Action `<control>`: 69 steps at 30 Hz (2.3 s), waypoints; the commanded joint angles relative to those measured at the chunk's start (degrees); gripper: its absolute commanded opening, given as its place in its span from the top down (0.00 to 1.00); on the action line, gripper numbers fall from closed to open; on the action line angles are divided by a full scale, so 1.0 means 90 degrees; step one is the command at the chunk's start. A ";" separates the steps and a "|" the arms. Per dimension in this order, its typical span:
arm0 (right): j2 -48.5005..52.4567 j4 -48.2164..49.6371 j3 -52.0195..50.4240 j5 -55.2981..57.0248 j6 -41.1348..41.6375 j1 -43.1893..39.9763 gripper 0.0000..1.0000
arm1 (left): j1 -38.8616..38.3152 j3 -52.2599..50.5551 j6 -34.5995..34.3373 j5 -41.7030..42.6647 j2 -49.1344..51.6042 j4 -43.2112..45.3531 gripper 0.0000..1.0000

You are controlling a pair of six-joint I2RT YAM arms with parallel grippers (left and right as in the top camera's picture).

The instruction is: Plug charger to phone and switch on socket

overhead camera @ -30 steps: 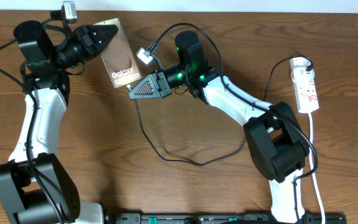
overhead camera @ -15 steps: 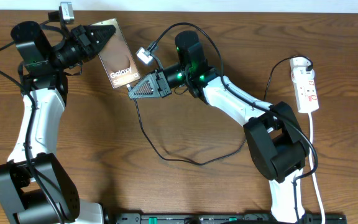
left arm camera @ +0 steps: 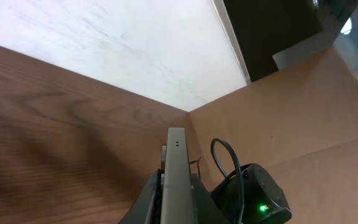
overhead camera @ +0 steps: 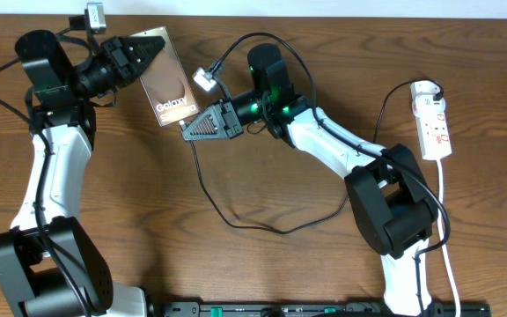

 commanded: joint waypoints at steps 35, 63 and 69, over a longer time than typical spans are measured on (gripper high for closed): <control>0.0005 0.1144 0.0095 0.1103 0.1144 -0.0078 0.99 | -0.0034 0.0034 0.0107 0.0675 -0.0010 -0.0007 0.93; 0.0005 -0.0517 0.0095 0.0821 0.0027 -0.0078 0.99 | 0.0724 0.0034 -0.0163 -0.0141 -0.0010 0.0017 0.92; 0.0005 -0.1542 0.0095 0.1168 -0.0770 -0.0085 0.99 | 0.1455 0.0034 -0.0330 0.0095 -0.0010 0.0012 0.93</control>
